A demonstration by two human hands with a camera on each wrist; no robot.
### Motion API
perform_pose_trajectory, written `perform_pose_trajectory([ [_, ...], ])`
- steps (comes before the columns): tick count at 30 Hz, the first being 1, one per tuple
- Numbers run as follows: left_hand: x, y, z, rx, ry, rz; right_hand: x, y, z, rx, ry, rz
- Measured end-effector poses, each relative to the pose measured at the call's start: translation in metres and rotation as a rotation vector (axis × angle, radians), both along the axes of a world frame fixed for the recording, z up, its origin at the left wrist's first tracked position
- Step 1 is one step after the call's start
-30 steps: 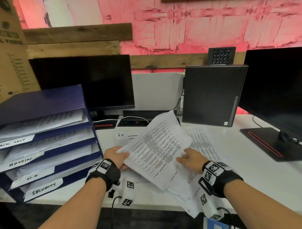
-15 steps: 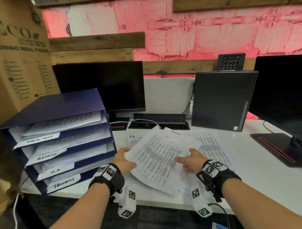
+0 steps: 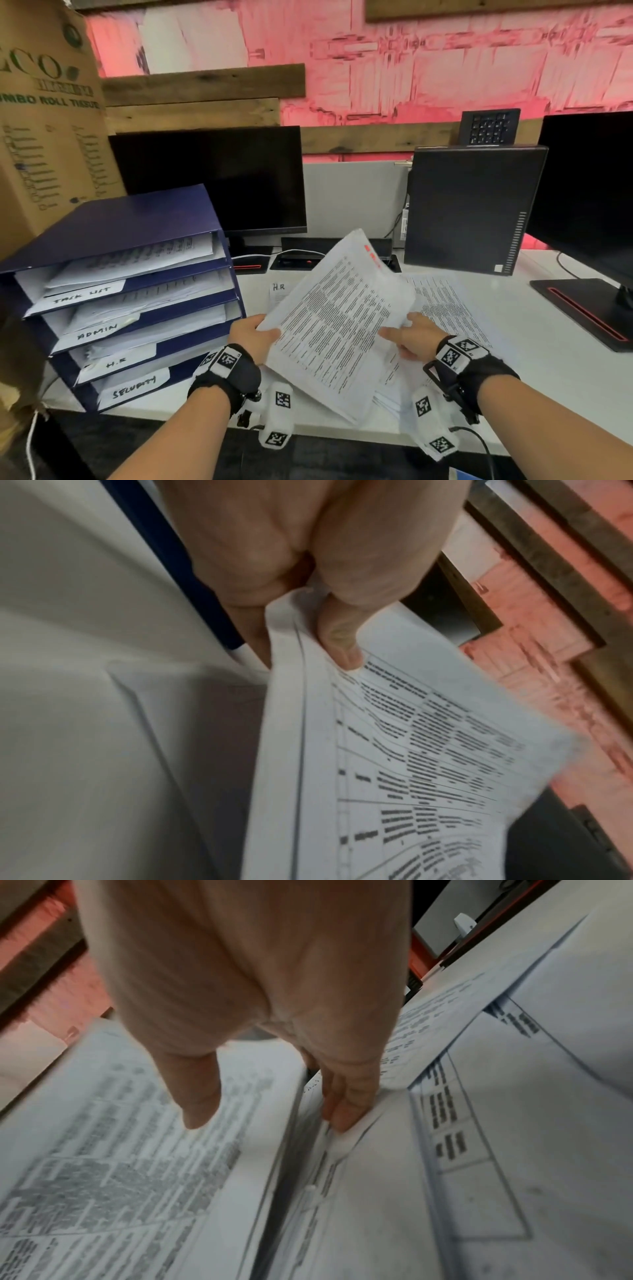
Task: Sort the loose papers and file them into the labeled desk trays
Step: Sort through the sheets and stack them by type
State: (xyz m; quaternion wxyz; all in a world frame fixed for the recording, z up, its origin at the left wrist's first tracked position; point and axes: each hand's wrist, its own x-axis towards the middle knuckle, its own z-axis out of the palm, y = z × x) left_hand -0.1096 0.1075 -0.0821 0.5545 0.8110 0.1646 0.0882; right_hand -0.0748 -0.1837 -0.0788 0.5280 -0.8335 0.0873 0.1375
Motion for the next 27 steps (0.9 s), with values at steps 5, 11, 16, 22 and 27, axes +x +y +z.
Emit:
perform_pose_trajectory([
  [5, -0.01, 0.004, 0.005, -0.288, -0.056, 0.031, -0.01, 0.008, 0.014, 0.265, -0.066, -0.069],
  [11, -0.018, -0.001, 0.018, -0.339, -0.116, -0.003, -0.021, 0.018, 0.036, 0.448, -0.311, -0.063],
  [16, -0.019, -0.009, 0.039, -0.009, -0.176, 0.013, -0.025, 0.015, 0.057, 0.289, -0.428, -0.05],
  [22, -0.015, -0.02, 0.059, -0.093, -0.316, 0.001, -0.036, 0.016, 0.065, 0.185, -0.478, 0.018],
  [27, -0.016, -0.019, 0.059, -0.119, -0.386, 0.081, -0.045, 0.013, 0.066, 0.26, -0.478, -0.002],
])
